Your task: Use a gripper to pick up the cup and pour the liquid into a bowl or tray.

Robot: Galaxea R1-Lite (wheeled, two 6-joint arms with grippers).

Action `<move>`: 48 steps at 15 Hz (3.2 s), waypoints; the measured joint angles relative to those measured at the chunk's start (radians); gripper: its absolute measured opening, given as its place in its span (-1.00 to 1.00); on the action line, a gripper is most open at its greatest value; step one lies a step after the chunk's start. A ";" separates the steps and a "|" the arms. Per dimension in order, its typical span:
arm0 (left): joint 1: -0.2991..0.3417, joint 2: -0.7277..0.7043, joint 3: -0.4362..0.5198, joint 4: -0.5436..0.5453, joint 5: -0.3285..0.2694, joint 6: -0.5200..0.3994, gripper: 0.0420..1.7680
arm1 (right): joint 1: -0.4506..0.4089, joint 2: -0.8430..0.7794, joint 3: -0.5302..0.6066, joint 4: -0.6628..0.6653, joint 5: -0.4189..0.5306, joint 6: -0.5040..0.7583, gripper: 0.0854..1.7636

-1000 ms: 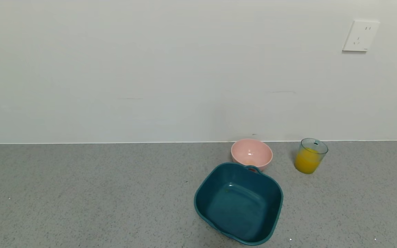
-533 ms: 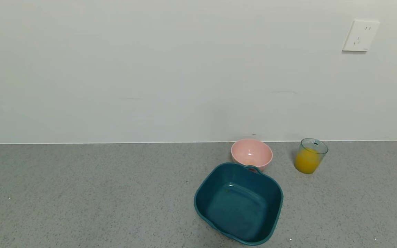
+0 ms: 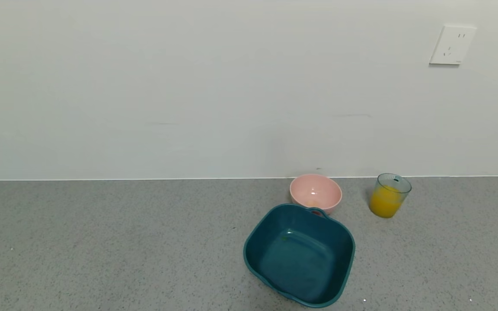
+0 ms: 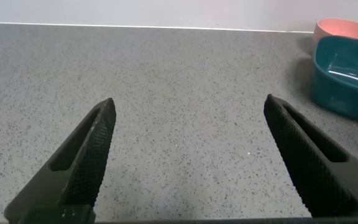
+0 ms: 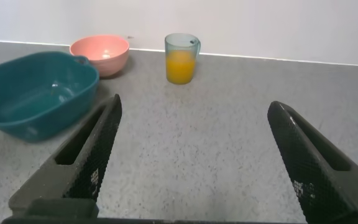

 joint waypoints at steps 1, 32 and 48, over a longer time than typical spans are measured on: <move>0.000 0.000 0.000 0.000 0.000 0.000 0.94 | 0.000 0.042 -0.030 -0.003 -0.001 0.000 0.94; 0.000 0.000 0.000 0.000 0.000 0.000 0.94 | 0.035 1.789 -0.385 -0.893 -0.110 0.046 0.94; 0.000 0.000 0.000 0.000 0.000 0.000 0.94 | 0.043 2.201 -0.491 -1.392 -0.128 0.046 0.94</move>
